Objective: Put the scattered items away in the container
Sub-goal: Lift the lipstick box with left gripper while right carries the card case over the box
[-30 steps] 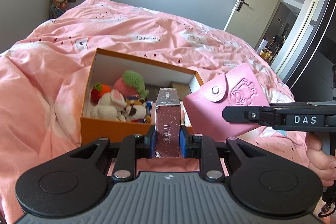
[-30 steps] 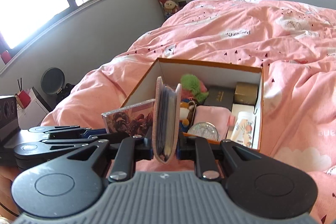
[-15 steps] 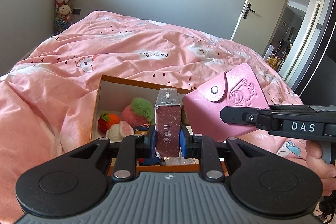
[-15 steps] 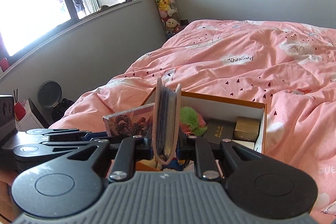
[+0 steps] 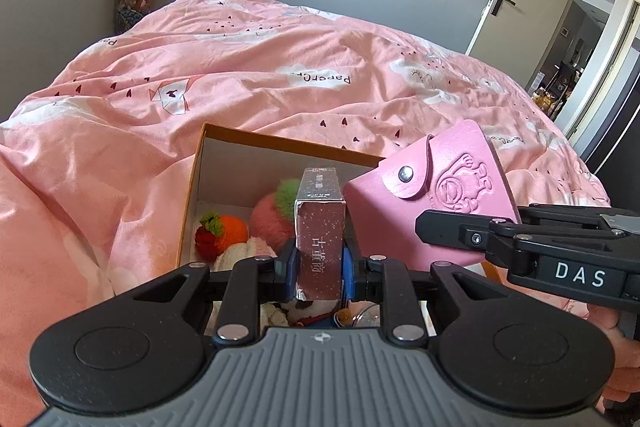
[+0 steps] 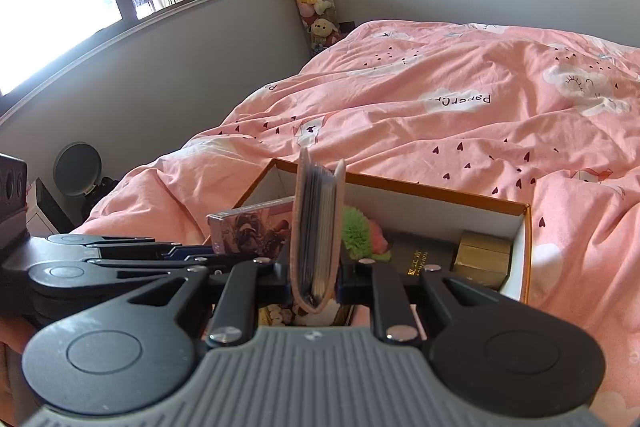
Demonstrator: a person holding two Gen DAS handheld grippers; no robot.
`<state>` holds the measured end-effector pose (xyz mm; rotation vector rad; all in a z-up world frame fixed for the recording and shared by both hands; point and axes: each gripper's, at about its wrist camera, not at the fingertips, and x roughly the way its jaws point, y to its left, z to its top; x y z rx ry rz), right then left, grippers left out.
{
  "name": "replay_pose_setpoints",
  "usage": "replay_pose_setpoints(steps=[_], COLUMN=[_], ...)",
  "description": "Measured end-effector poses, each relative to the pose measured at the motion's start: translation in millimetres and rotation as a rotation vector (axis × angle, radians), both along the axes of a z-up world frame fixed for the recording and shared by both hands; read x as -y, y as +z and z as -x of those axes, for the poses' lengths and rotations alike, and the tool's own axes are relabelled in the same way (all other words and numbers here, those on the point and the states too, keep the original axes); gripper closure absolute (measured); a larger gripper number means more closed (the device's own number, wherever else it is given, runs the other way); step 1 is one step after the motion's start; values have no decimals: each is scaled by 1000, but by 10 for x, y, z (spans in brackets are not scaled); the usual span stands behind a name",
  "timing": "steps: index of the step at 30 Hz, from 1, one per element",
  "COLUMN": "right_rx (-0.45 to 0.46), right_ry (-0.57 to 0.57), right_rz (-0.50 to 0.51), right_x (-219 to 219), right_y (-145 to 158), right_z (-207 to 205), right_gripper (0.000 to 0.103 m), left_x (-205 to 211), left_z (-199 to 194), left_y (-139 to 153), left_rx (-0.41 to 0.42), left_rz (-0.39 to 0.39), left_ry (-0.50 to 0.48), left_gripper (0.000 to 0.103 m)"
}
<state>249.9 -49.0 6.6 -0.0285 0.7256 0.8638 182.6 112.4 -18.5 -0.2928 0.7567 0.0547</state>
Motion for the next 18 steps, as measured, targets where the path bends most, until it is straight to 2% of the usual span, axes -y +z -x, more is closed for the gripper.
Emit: replay_pose_setpoints(steps=[8, 18], right_rx=[-26, -31], right_ry=[-17, -27], right_rz=[15, 17], right_x=[-146, -221], right_y=[-174, -302], right_z=[-253, -440], right_gripper=[83, 83], left_x=[-171, -315], left_z=[-304, -595], left_y=[-218, -346], left_rx=[-65, -139], left_rz=[-7, -72], left_ry=[4, -1], left_gripper=[78, 78])
